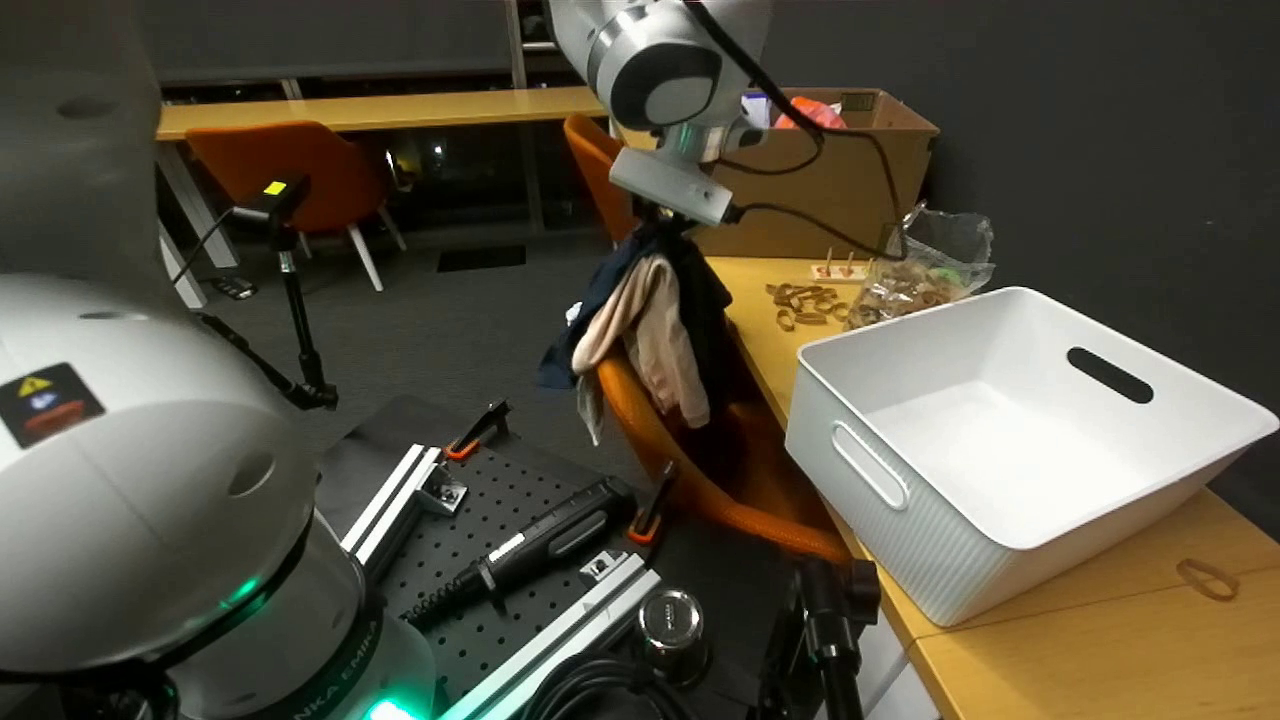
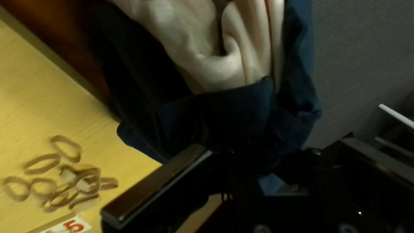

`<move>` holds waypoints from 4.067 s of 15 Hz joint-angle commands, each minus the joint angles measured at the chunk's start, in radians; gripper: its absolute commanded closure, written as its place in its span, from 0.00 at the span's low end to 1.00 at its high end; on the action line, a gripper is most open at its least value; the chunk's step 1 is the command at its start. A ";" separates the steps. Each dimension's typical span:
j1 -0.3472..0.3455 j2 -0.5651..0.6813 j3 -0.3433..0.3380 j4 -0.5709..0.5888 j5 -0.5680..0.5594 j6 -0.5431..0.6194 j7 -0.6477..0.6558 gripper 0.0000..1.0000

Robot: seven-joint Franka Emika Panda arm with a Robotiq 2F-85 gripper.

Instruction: Shift the clothes to the storage bin

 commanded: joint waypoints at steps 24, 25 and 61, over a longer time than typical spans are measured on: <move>-0.234 -0.303 -0.471 -0.005 -0.635 -0.223 0.281 0.95; -0.239 -0.271 -0.473 -0.037 -0.662 -0.176 0.297 0.95; 0.096 -0.370 -0.234 -0.180 -0.398 -0.230 0.566 0.00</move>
